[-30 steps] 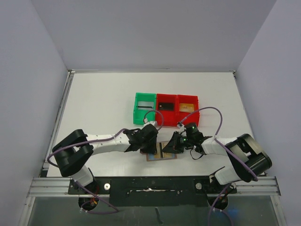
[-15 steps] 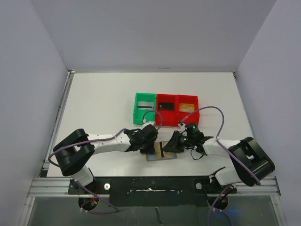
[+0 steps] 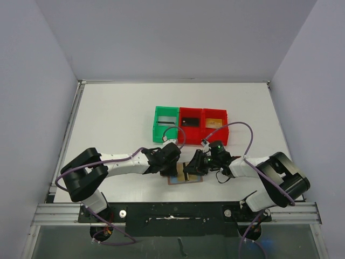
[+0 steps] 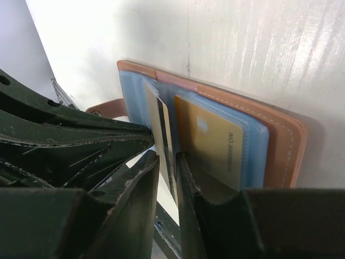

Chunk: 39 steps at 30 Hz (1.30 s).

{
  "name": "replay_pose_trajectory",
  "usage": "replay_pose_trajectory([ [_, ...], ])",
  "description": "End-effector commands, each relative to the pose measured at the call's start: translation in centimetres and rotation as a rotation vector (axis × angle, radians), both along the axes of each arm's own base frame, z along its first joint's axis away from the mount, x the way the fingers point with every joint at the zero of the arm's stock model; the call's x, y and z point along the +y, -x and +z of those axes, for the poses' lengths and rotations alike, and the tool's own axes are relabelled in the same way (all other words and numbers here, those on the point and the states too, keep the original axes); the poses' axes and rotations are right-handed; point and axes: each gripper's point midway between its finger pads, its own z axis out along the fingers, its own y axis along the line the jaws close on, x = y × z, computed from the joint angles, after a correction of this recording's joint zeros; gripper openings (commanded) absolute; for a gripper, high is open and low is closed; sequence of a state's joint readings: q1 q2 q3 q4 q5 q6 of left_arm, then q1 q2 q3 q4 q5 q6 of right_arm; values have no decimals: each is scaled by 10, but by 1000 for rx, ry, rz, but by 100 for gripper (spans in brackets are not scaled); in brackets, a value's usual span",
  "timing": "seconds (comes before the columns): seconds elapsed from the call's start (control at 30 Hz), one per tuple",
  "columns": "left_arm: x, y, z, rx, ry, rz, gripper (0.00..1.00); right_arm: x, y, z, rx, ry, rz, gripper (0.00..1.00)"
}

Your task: Take the credit cards out of the card holder

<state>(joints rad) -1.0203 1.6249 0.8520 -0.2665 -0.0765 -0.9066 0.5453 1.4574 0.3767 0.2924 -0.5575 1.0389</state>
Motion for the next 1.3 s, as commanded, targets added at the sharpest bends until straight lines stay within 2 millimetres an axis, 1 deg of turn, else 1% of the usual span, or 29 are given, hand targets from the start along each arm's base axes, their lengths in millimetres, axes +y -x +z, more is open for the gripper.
replay_pose_trajectory([
  [0.0, 21, 10, -18, 29, -81, 3, 6, 8, -11, 9, -60, -26, -3, 19],
  [0.1, 21, 9, -18, 28, -83, 9, 5, 4, -11, 8, -65, -14, -5, 8],
  [0.2, 21, 6, -16, 11, -76, 24, 3, 1, -8, 7, -75, -1, 15, 2],
  [0.43, 16, 0, -5, -21, -38, 33, 2, -15, -7, 10, -107, 13, -10, 0],
  [0.6, 10, -1, -6, -22, -22, 23, 2, -10, -7, 4, -83, 5, -18, 4],
  [0.67, 8, -1, -6, -15, -30, 19, 2, -7, -8, 5, -87, 6, -12, 10],
  [0.73, 7, -3, -5, -17, -31, 23, 2, -5, -11, 8, -101, 5, -14, 18],
  [0.83, 8, -2, -5, -15, -34, 29, 2, -7, -14, 9, -111, 17, -27, 30],
  [0.87, 8, -3, -5, -16, -36, 31, 2, -7, -15, 9, -113, 21, -31, 32],
  [0.93, 7, -4, -4, -18, -33, 31, 2, -9, -16, 9, -113, 24, -41, 33],
  [1.13, 6, -3, -5, -15, -33, 24, 2, -5, -18, 10, -123, -2, -28, 34],
  [1.27, 7, -2, -6, -13, -35, 21, 2, -1, -19, 13, -164, -38, -21, 28],
])
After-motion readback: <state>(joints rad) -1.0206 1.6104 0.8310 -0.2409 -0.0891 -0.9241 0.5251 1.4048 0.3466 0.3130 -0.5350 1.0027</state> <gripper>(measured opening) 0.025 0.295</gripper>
